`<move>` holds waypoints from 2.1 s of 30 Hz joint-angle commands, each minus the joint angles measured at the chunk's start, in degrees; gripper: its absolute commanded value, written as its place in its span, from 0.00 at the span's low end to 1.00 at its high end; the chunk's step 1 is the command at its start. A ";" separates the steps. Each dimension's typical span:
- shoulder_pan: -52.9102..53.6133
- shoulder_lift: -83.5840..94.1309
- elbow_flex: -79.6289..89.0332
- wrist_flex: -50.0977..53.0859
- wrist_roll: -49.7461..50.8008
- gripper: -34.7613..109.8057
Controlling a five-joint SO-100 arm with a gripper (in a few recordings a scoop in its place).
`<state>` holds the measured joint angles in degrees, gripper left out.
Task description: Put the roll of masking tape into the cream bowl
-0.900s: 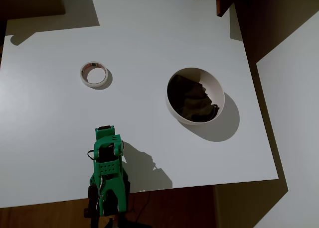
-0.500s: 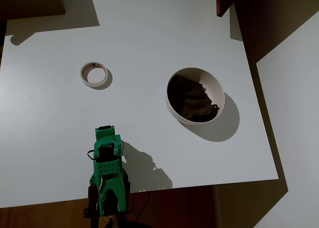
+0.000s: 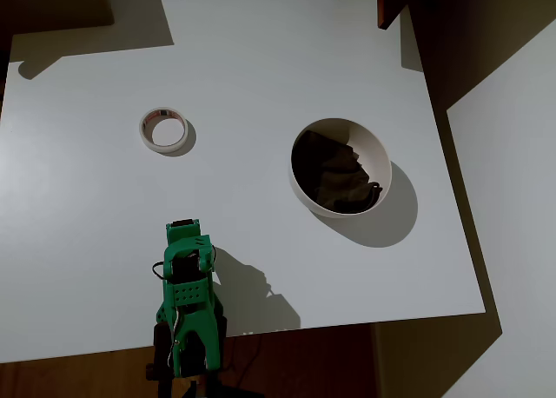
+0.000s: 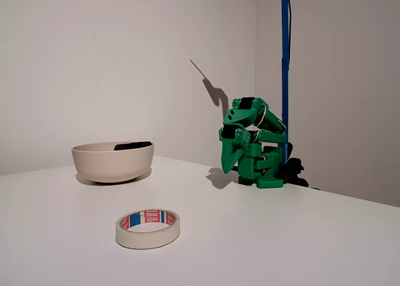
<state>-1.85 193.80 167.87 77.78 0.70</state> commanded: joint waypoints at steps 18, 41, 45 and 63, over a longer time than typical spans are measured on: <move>-0.18 0.44 -0.79 0.70 0.79 0.18; -2.02 0.44 -0.79 0.62 -0.88 0.18; -5.10 0.44 -0.79 0.09 0.97 0.18; -3.78 -46.67 -40.17 -7.03 6.77 0.18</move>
<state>-5.10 165.94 143.70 70.05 5.19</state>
